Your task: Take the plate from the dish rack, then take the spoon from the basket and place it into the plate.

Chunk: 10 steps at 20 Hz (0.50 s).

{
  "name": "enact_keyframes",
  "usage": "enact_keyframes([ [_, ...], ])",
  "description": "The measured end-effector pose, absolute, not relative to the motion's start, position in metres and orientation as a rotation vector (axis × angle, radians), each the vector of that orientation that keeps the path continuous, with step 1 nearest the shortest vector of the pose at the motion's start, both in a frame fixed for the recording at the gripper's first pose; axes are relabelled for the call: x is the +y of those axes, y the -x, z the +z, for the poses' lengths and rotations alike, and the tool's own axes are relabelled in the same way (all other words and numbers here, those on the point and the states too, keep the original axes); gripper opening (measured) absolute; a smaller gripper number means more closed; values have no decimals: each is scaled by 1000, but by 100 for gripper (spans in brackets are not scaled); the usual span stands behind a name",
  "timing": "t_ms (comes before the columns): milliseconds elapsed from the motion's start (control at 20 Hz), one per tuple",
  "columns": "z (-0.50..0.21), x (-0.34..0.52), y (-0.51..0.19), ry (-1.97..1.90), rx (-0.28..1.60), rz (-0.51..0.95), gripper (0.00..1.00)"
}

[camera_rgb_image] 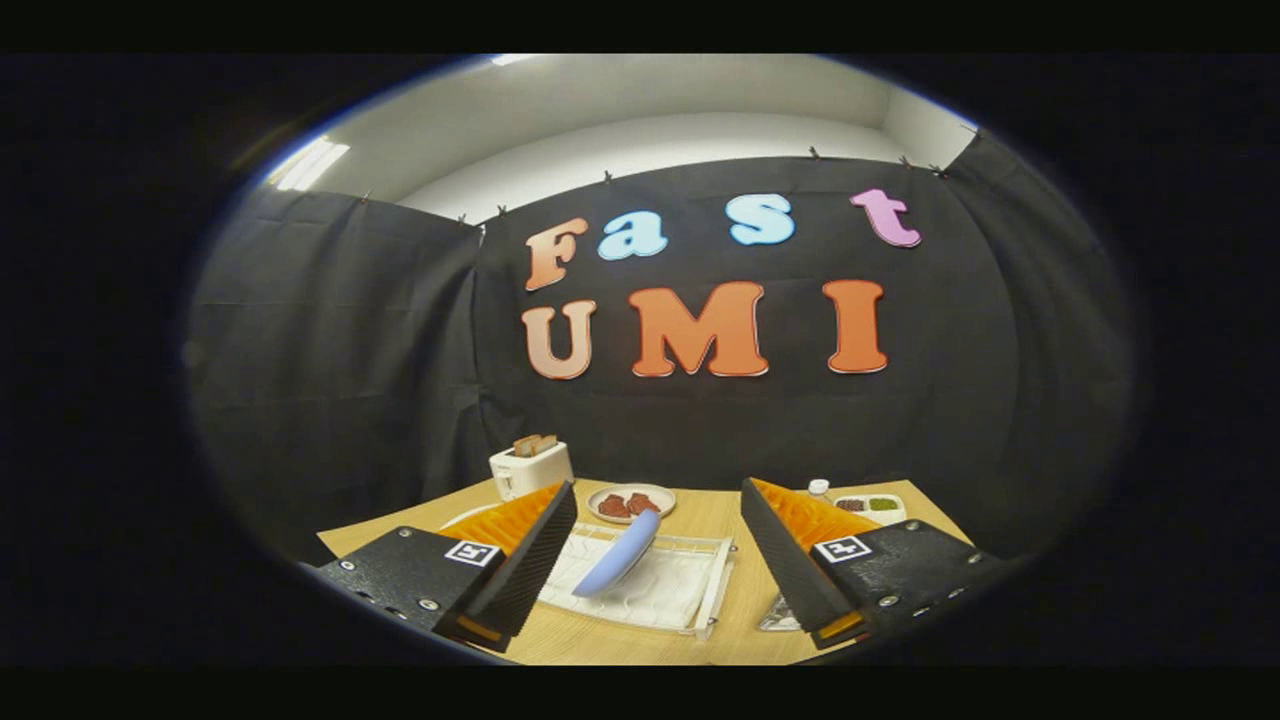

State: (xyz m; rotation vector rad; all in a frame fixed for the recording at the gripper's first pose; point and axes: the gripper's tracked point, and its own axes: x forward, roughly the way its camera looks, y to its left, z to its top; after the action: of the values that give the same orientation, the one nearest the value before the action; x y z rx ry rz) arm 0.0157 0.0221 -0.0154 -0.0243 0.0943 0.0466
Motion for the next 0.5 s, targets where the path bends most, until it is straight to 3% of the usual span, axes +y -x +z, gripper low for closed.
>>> enact_keyframes([
  [500, -67, 52, -67, -52, 479, 123, 98],
])
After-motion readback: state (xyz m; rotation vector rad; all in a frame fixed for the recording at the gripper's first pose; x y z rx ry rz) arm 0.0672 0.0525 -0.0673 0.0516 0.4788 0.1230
